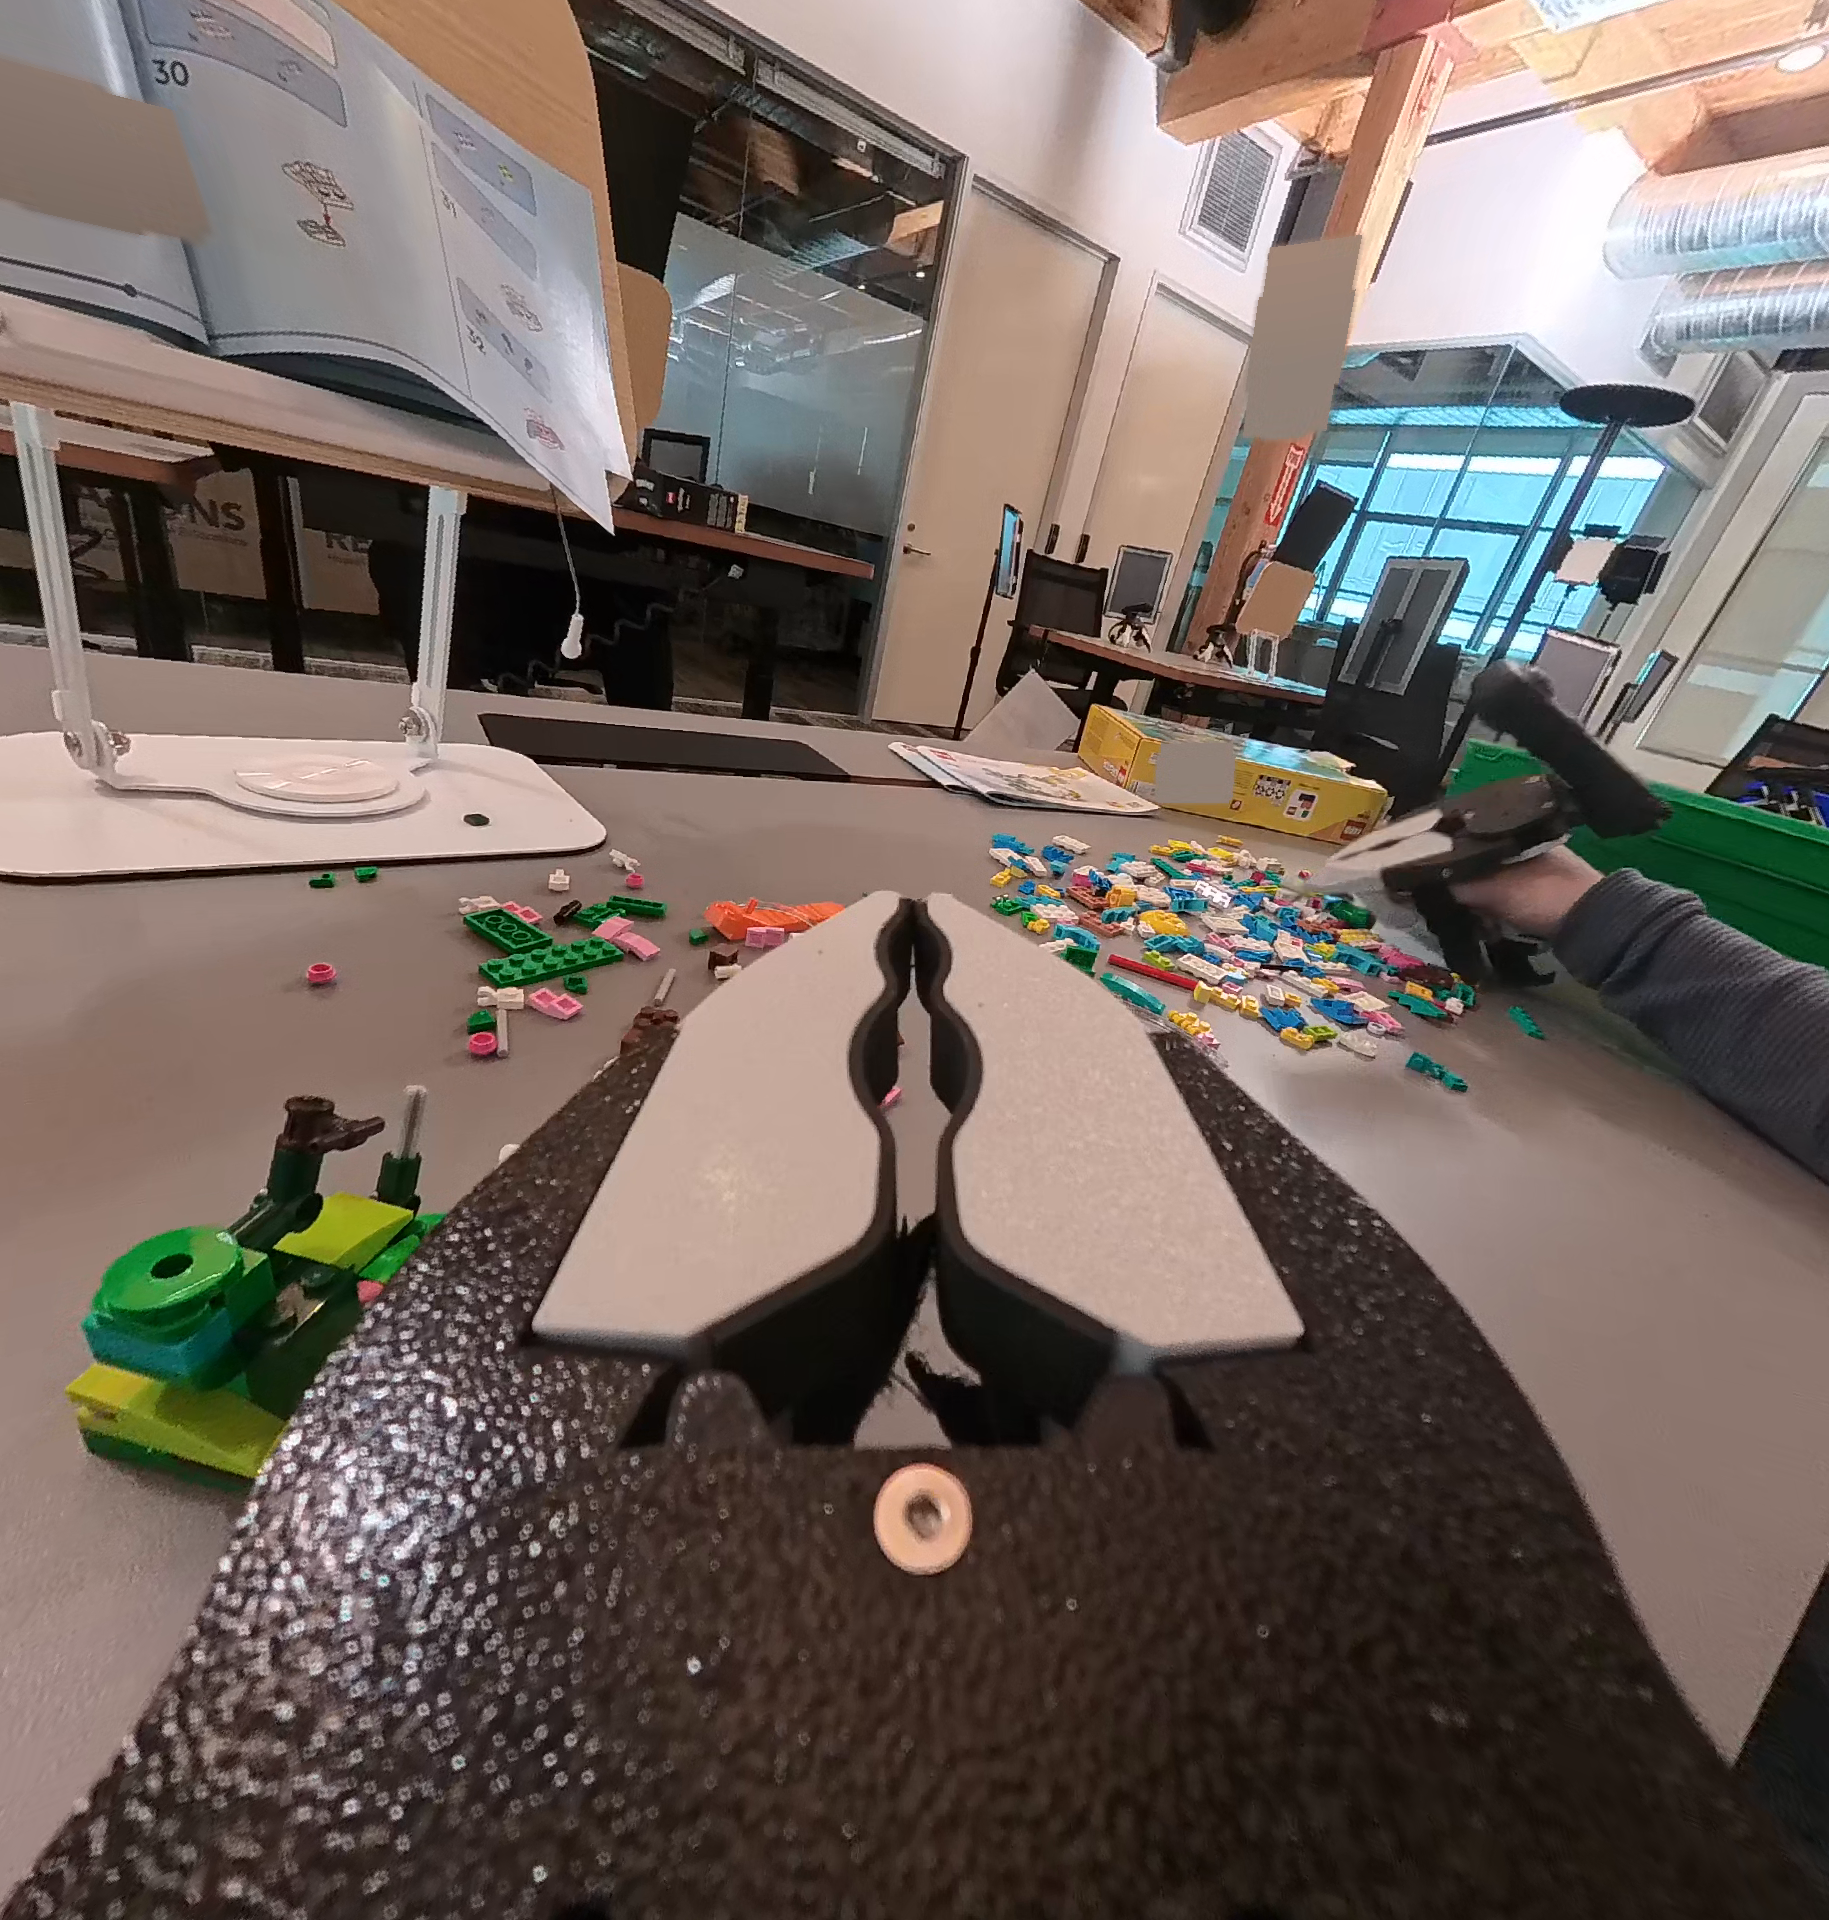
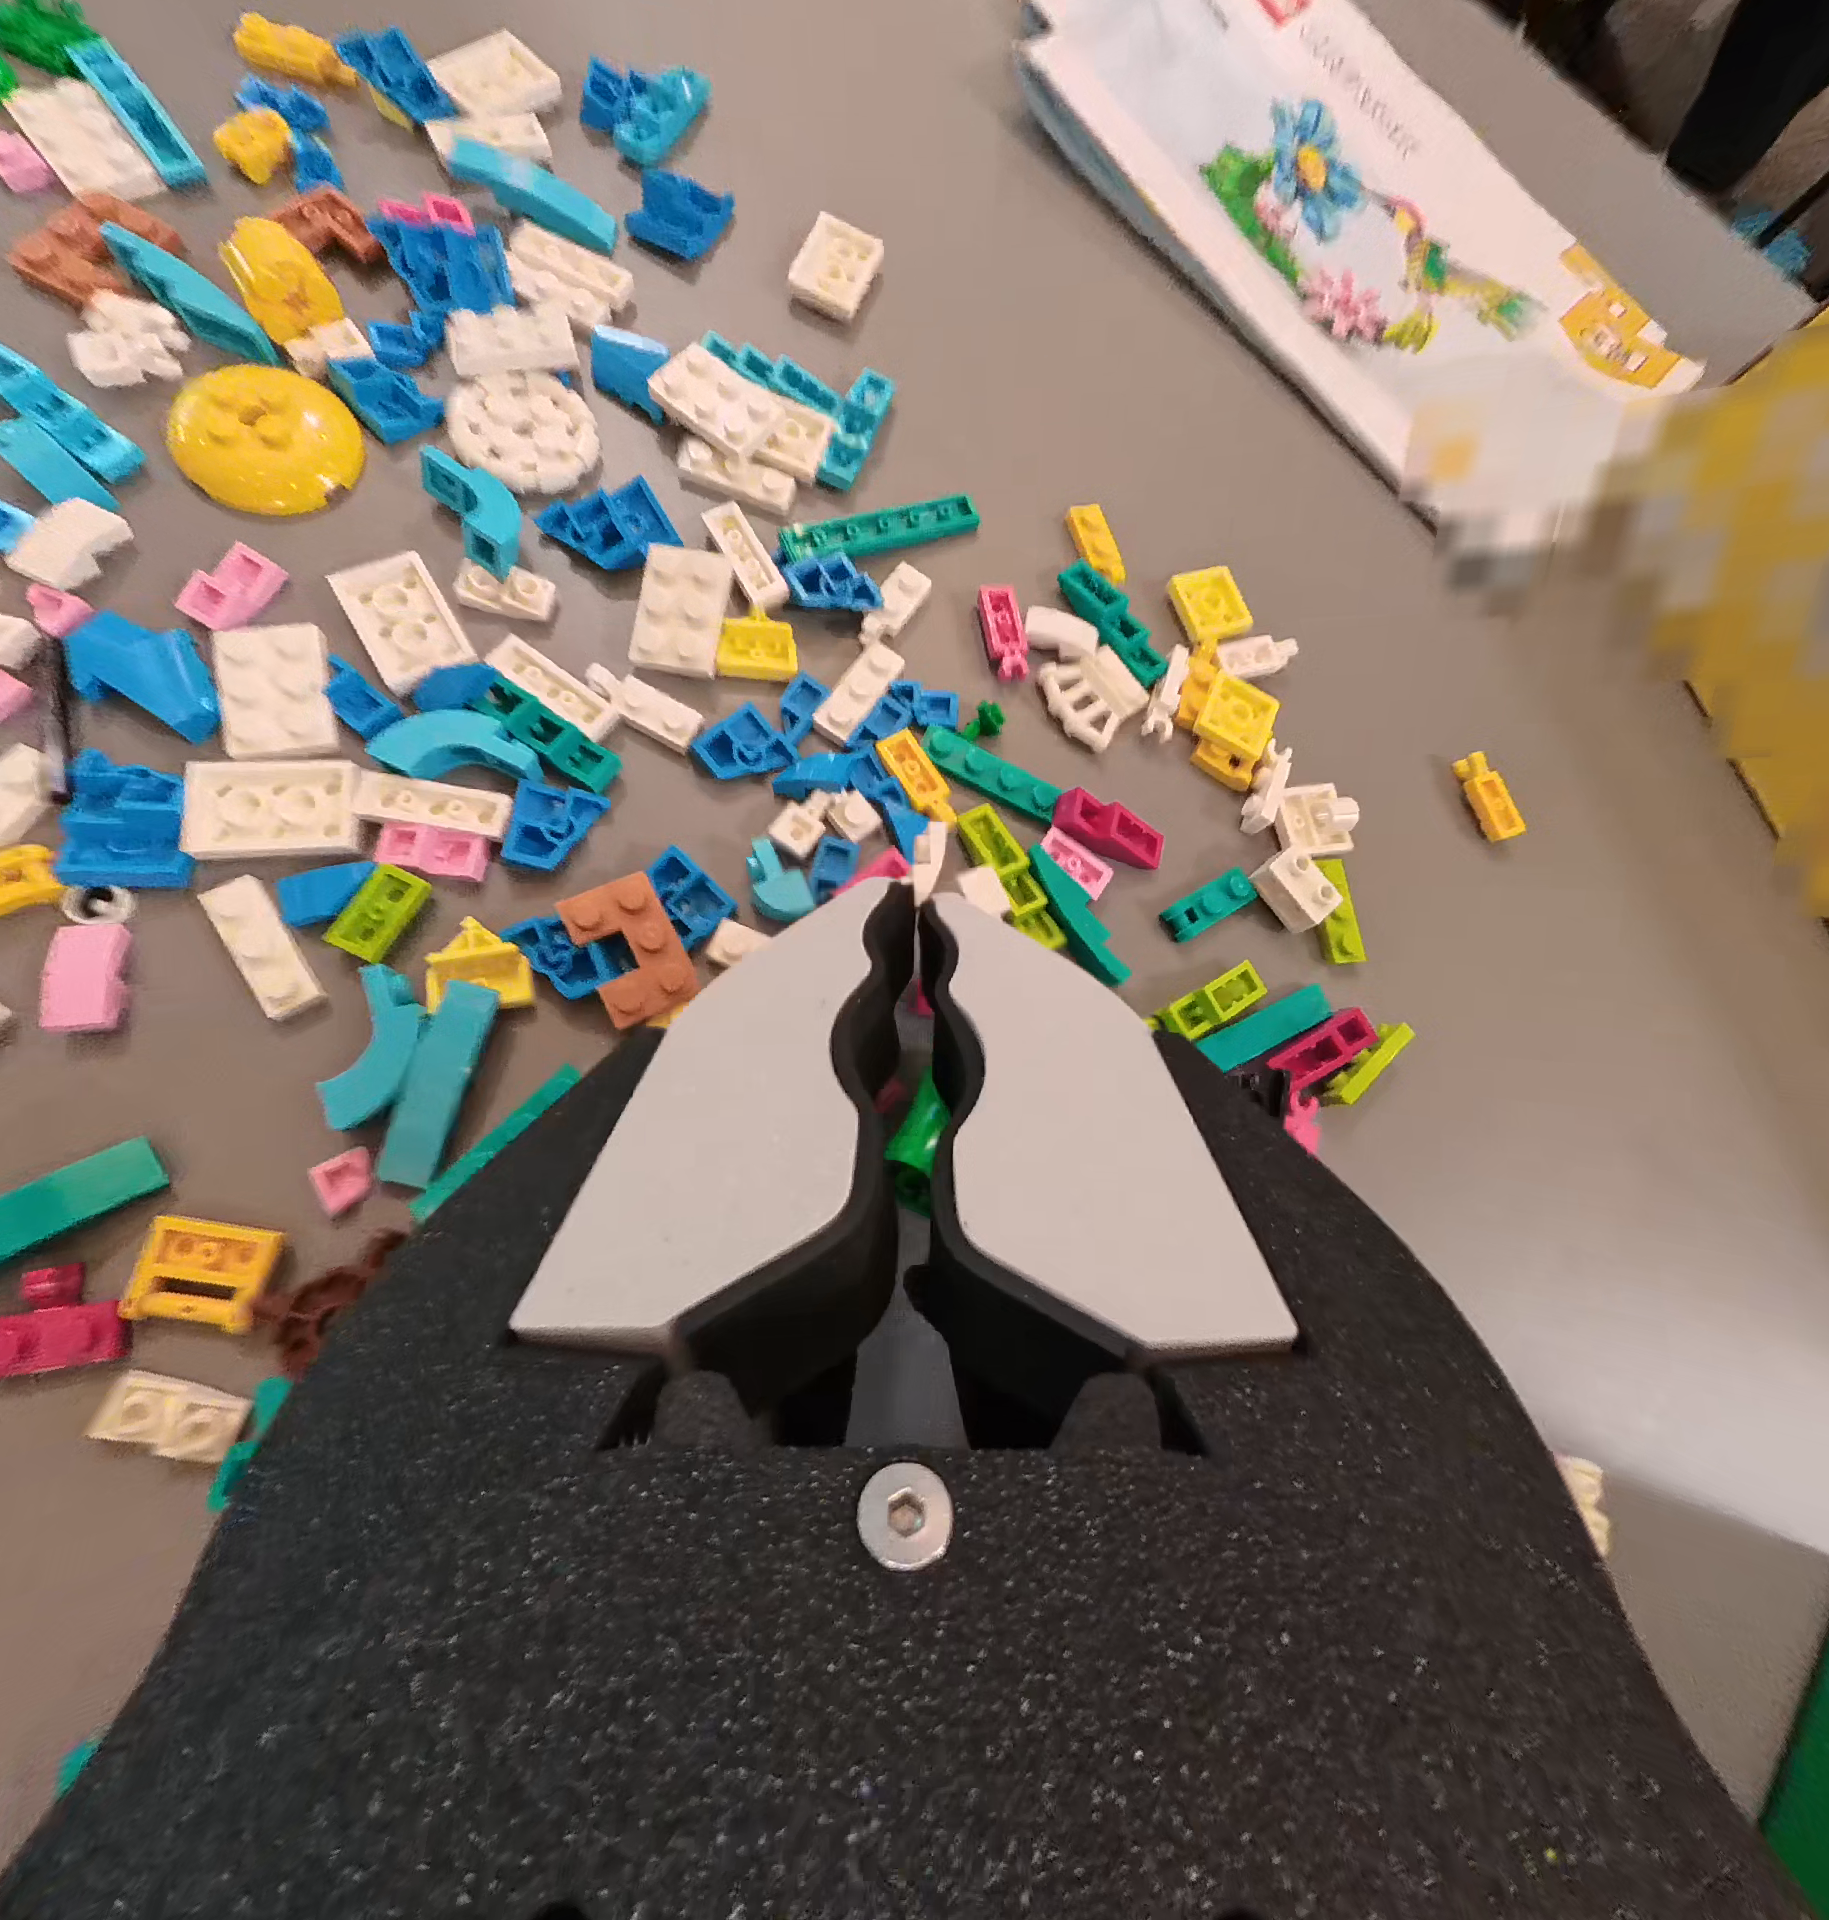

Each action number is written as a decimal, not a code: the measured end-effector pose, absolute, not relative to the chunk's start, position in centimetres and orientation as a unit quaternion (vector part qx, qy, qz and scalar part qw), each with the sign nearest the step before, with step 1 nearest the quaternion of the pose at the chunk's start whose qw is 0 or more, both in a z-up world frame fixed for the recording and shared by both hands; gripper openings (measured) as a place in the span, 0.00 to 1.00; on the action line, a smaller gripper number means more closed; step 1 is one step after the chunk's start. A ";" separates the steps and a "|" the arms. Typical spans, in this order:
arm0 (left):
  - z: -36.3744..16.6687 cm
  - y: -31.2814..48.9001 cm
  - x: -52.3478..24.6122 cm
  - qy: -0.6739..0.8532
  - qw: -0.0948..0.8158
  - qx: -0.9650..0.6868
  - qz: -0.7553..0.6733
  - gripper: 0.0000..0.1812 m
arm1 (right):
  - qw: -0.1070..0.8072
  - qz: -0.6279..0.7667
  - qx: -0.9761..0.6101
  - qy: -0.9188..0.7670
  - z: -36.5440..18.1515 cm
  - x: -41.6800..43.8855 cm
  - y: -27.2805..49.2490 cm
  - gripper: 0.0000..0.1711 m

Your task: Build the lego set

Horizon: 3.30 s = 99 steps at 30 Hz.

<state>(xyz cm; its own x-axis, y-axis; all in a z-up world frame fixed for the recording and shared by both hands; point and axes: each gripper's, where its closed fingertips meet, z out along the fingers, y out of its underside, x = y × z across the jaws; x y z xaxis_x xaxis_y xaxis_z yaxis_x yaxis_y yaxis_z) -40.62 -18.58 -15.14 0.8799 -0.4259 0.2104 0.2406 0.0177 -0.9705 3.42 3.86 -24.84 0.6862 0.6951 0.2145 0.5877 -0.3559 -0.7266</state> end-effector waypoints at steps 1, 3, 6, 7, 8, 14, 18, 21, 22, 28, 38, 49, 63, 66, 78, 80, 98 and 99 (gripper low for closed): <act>-15.1 -18.6 -40.5 0.073 0.710 -0.660 -0.232 0.00 | 0.421 0.072 -0.815 -0.392 -24.1 2.9 3.6 0.00; -15.2 -18.6 -40.1 0.085 0.709 -0.663 -0.223 0.00 | 0.449 0.105 -0.793 -0.398 -21.9 0.9 2.7 0.00; -15.4 -18.4 -39.3 0.106 0.708 -0.669 -0.200 0.01 | 0.505 0.186 -0.738 -0.408 -18.3 -4.6 0.5 0.00; -15.5 -18.4 -39.0 0.112 0.708 -0.670 -0.193 0.01 | 0.522 0.209 -0.716 -0.414 -17.3 -6.9 -0.4 0.00; -15.5 -18.4 -38.7 0.118 0.709 -0.670 -0.186 0.01 | 0.537 0.225 -0.697 -0.419 -16.7 -9.2 -1.3 0.00; -15.4 -18.6 -38.2 0.128 0.715 -0.668 -0.160 0.01 | 0.568 0.258 -0.599 -0.502 -16.6 -23.2 -8.3 0.00; -15.3 -18.6 -38.7 0.113 0.726 -0.666 -0.134 0.00 | 0.596 0.260 -0.556 -0.518 -17.0 -29.7 -11.5 0.00; -15.3 -18.7 -38.7 0.111 0.726 -0.666 -0.131 0.00 | 0.619 0.252 -0.529 -0.524 -17.1 -32.9 -12.9 0.00; -15.2 -18.7 -38.8 0.108 0.727 -0.666 -0.131 0.00 | 0.626 0.253 -0.520 -0.523 -16.9 -33.7 -13.3 0.00; -15.1 -18.6 -39.7 0.081 0.731 -0.666 -0.126 0.00 | 0.646 0.258 -0.485 -0.531 -16.6 -35.5 -14.7 0.00; -15.1 -18.8 -39.5 0.088 0.733 -0.663 -0.126 0.00 | 0.655 0.279 -0.471 -0.521 -16.1 -33.8 -15.5 0.00; -15.1 -18.8 -39.4 0.087 0.731 -0.663 -0.137 0.00 | 0.655 0.281 -0.464 -0.525 -16.2 -33.9 -15.7 0.00; -14.8 -19.3 -37.6 0.120 0.724 -0.646 -0.208 0.08 | 0.660 0.277 -0.427 -0.552 -16.1 -34.3 -16.9 0.00; -14.8 -19.6 -36.3 0.133 0.704 -0.639 -0.280 0.13 | 0.665 0.271 -0.393 -0.575 -16.1 -34.6 -18.2 0.00; -15.3 -19.8 -35.0 0.122 0.632 -0.641 -0.417 0.12 | 0.677 0.222 -0.332 -0.618 -16.5 -35.1 -19.9 0.00; -15.3 -19.9 -34.9 0.123 0.629 -0.641 -0.422 0.05 | 0.680 0.204 -0.323 -0.626 -16.6 -35.2 -20.1 0.00; -21.7 -19.3 -32.8 0.257 0.430 -0.833 -0.233 0.04 | 0.737 0.154 -0.427 -0.500 -14.1 -25.1 -11.8 0.02; -22.4 -19.5 -32.3 0.275 0.381 -0.854 -0.224 0.04 | 0.738 0.151 -0.431 -0.497 -14.2 -24.1 -11.4 0.01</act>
<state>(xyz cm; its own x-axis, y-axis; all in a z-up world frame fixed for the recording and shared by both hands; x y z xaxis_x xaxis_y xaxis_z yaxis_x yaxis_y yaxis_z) -32.30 -19.46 -22.38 0.7489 -0.6399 0.1726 -0.2985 -0.5582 -0.7741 -24.13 -11.43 -14.15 0.4612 0.6512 0.6027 0.2049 0.5827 -0.7864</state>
